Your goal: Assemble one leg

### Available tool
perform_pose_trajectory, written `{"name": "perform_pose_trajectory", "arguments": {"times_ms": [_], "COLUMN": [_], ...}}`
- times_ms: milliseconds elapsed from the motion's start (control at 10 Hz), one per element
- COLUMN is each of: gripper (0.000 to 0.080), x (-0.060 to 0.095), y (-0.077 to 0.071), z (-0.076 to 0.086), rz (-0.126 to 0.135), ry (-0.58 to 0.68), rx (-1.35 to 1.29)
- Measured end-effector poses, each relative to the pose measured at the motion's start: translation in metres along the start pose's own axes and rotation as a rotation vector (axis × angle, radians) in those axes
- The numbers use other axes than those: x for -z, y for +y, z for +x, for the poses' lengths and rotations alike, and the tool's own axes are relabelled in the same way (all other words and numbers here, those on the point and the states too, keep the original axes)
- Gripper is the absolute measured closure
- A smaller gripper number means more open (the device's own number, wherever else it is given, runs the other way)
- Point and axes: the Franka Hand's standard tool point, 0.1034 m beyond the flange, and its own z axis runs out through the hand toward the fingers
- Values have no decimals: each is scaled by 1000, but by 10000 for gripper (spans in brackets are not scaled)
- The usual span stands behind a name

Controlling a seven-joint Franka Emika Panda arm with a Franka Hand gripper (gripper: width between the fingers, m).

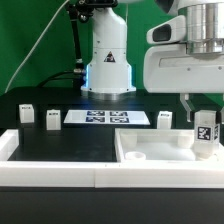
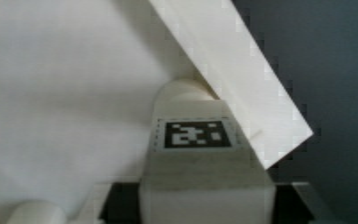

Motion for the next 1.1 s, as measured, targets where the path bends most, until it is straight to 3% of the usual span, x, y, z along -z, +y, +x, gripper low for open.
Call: {"name": "perform_pose_trajectory", "arguments": {"times_ms": [500,600,700,800,1100], "gripper": [473,296,296,181,151], "x": [0,0,0,-1,-3], "y": [1,1,-1,-2,-3], "z": [1,0,-1,0,0], "rz": [7,7,-6,-6,-37], "ry": [-11,-11,-25,-23,-43], "rx": [-251,-199,-148,-29,335]}}
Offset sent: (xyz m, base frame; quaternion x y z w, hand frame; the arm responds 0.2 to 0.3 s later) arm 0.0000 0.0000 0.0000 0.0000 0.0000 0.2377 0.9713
